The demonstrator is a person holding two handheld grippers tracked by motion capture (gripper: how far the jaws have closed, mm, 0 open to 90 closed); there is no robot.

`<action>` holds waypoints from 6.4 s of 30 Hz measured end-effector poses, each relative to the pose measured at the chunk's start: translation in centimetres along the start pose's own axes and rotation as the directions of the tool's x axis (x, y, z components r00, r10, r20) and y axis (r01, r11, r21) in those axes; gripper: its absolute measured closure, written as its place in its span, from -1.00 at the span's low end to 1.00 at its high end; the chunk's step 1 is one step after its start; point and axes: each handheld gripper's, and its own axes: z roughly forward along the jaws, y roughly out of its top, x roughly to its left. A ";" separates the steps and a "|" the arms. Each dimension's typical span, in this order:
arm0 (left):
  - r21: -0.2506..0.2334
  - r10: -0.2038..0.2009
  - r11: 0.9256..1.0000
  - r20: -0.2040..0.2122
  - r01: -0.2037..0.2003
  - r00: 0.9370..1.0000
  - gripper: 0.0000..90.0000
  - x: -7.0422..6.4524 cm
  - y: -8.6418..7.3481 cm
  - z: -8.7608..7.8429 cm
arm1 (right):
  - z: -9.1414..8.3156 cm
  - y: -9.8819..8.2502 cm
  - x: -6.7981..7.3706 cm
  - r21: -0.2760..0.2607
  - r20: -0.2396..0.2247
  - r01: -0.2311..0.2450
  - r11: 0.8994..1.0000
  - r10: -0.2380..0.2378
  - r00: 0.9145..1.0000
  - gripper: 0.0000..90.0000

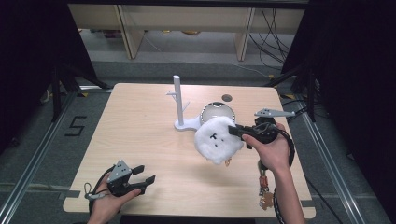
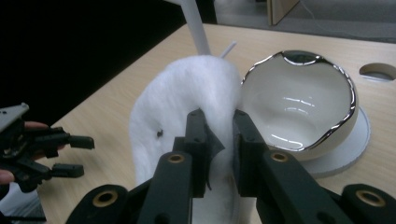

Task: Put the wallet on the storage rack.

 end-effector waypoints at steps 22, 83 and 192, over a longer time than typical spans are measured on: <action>-0.032 0.009 0.999 -0.050 -0.010 0.999 -0.19 0.0 -0.2 -0.1 | -1.2 2.0 -1.0 -0.149 0.054 -0.038 0.988 0.047 0.997 0.77; -0.038 -0.022 0.999 -0.059 0.020 0.998 -0.20 0.4 -0.6 -0.3 | 4.6 5.1 -5.8 -0.293 0.166 -0.127 0.948 0.182 0.969 0.76; -0.064 -0.027 0.998 -0.082 0.021 0.996 -0.20 0.9 -0.2 -0.6 | 6.6 1.1 -6.5 -0.119 0.380 -0.050 0.992 0.092 0.920 0.15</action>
